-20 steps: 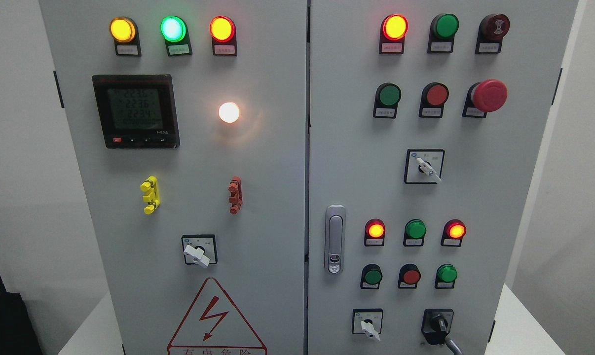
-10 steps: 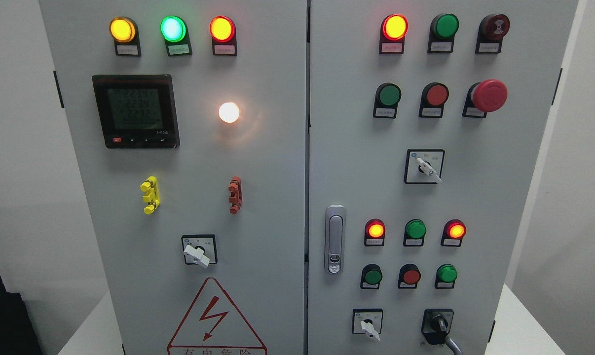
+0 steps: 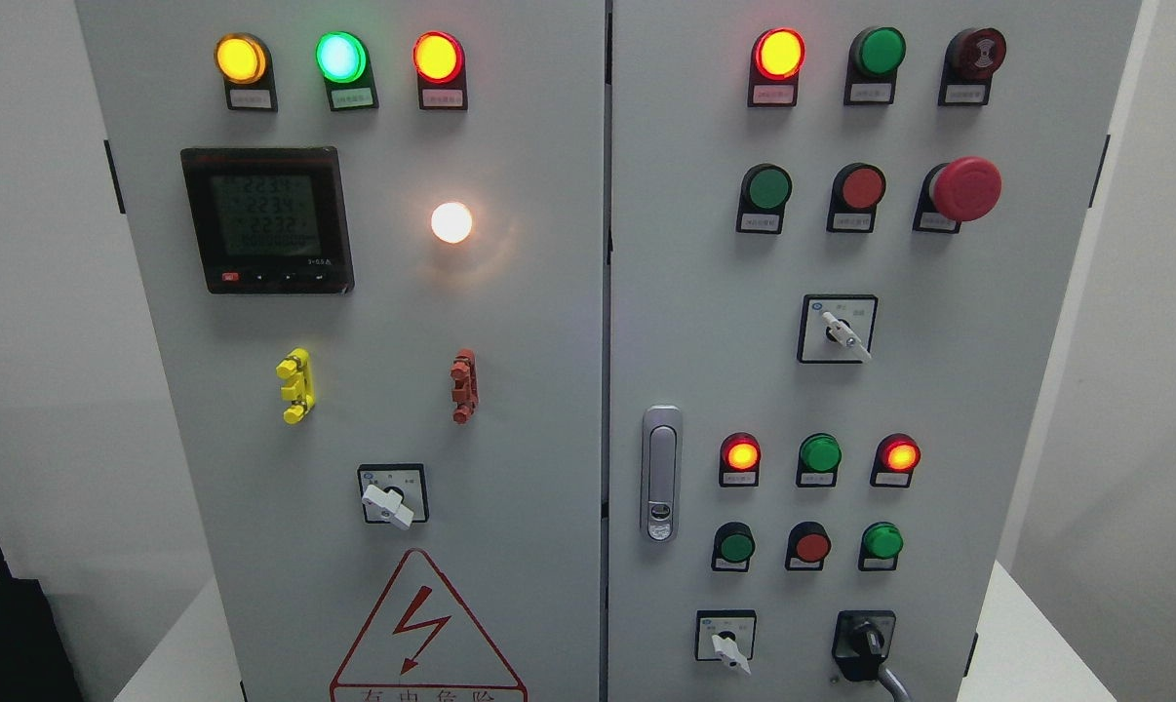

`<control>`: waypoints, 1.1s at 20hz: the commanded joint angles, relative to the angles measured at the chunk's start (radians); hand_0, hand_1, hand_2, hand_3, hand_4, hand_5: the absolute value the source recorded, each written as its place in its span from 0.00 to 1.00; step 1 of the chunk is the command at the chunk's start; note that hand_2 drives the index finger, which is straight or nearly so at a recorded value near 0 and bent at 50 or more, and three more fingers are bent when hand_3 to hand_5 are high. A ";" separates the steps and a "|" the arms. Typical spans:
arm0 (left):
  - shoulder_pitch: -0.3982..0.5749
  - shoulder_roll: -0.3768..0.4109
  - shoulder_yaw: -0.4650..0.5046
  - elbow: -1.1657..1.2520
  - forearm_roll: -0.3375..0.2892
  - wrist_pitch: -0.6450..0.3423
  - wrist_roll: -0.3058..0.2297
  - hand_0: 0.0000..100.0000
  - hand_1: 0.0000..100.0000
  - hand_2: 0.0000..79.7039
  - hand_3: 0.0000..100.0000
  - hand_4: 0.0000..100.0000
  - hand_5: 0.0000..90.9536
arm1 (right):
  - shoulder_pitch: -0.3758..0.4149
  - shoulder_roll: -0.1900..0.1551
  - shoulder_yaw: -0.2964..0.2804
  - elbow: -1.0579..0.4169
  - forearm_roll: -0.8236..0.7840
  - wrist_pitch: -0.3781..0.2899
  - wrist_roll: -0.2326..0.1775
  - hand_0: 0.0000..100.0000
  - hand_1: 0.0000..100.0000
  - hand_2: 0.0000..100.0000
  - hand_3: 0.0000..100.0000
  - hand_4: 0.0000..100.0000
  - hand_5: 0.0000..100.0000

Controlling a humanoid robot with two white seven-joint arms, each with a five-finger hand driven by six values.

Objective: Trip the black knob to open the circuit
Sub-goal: 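Raise the right hand up to the black rotary knob, then twist the black rotary knob with the right hand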

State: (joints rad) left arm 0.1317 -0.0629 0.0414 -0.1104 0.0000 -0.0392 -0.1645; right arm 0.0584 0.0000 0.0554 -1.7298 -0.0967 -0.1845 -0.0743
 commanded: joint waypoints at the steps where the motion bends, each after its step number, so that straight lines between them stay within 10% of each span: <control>1: 0.000 0.000 0.000 0.000 -0.023 0.001 0.000 0.12 0.39 0.00 0.00 0.00 0.00 | 0.000 0.015 0.009 -0.002 0.000 0.000 0.004 0.00 0.00 0.00 0.92 0.86 0.83; 22: 0.000 0.000 0.000 0.000 -0.023 0.001 0.000 0.12 0.39 0.00 0.00 0.00 0.00 | -0.003 0.017 0.034 -0.004 0.002 -0.001 0.005 0.00 0.00 0.00 0.92 0.86 0.82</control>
State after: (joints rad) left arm 0.1315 -0.0629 0.0414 -0.1104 0.0000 -0.0392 -0.1643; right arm 0.0563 -0.0001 0.0780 -1.7313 -0.0954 -0.1845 -0.0728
